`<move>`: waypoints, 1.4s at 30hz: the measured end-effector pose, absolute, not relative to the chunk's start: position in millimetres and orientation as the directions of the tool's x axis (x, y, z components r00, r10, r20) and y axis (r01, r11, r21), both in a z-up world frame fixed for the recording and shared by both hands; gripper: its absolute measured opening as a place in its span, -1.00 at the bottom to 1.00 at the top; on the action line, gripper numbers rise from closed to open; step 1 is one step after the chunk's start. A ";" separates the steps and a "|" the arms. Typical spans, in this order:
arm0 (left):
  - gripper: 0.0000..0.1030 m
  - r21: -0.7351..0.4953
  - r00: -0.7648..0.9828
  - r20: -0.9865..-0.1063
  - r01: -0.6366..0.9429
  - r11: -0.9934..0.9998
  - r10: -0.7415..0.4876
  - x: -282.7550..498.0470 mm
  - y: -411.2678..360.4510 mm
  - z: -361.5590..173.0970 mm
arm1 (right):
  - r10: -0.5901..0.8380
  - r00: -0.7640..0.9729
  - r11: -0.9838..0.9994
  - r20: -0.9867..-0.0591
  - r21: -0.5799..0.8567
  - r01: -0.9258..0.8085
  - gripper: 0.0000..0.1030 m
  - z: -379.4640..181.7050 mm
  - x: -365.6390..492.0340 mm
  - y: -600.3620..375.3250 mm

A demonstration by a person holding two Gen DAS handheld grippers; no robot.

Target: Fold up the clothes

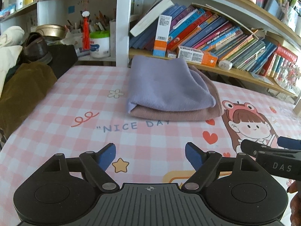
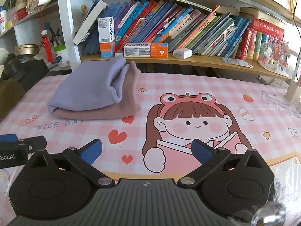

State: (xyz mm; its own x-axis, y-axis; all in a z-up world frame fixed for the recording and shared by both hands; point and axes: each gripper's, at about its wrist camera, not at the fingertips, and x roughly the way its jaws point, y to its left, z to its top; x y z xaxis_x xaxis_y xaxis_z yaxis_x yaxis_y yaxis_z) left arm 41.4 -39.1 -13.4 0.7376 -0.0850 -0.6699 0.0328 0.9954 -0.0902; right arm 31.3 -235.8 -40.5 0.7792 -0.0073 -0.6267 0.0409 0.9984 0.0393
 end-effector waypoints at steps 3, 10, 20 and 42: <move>0.62 -0.092 0.743 -0.664 0.032 0.995 -0.085 40.3 -38.7 -11.2 | -0.008 0.781 0.999 -0.625 0.035 0.038 0.98 -40.1 30.1 -234.4; 0.62 -0.097 0.746 -0.660 0.032 0.995 -0.088 36.9 -35.8 -9.5 | -0.011 0.770 0.999 -0.638 0.029 0.039 0.98 -41.6 28.2 -230.1; 0.64 -0.099 0.746 -0.658 0.049 0.994 -0.103 35.1 -36.2 -8.2 | -0.013 0.762 0.999 -0.647 0.020 0.034 0.99 -43.1 25.5 -224.6; 0.81 -0.078 0.735 -0.673 0.045 0.996 -0.086 34.1 -38.2 -9.2 | -0.007 0.767 0.999 -0.642 0.031 0.035 0.99 -44.8 24.9 -223.8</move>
